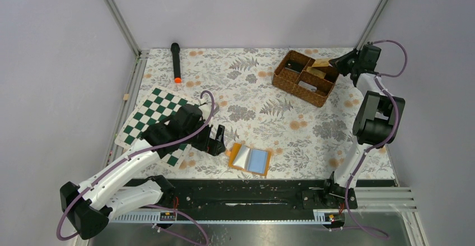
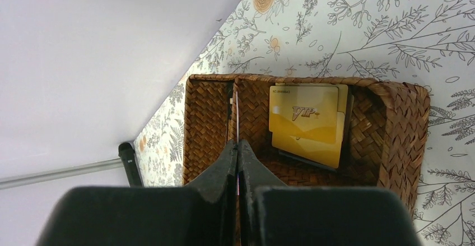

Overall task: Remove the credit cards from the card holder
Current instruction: Place the credit card in the storage box.

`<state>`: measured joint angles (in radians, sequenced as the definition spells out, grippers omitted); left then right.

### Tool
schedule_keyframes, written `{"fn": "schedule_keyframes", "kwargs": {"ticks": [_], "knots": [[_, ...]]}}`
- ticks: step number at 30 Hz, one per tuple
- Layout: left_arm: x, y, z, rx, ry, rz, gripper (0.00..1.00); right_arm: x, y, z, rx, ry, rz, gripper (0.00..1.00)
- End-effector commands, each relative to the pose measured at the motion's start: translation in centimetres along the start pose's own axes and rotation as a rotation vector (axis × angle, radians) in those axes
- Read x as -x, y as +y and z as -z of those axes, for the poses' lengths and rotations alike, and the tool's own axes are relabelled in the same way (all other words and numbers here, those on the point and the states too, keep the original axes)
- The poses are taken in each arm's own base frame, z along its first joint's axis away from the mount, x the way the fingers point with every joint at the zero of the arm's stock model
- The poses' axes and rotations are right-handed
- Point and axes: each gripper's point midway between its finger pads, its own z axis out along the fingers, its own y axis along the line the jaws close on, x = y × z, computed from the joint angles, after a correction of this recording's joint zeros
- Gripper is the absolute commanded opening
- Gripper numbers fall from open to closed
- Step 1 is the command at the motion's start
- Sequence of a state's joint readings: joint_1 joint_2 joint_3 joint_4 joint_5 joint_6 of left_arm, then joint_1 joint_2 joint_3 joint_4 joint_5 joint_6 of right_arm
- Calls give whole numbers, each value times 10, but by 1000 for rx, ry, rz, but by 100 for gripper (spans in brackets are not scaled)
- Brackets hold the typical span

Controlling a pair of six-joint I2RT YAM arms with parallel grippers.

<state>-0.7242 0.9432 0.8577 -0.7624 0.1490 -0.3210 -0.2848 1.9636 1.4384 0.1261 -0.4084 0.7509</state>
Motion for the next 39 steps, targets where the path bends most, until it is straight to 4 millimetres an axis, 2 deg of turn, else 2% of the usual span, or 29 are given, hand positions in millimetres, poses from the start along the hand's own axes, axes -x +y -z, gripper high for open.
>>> {"fn": "schedule_keyframes", "kwargs": {"ticks": [1,7,18,27,39], "knots": [[20,-2,9,2,-73,-19,99,1,4,-3,27,0,-8,0],[20,-2,9,2,-75,-18,99,-4,-9,-13,5,6,-24,0],[18,-1,6,10,-62,-16,99,-8,-21,-34,-4,22,-50,0],[17,0,3,13,-48,-14,99,-15,-11,-48,26,45,-61,0],[17,-1,3,8,-48,-15,99,-22,-13,-61,25,61,-82,0]]}}
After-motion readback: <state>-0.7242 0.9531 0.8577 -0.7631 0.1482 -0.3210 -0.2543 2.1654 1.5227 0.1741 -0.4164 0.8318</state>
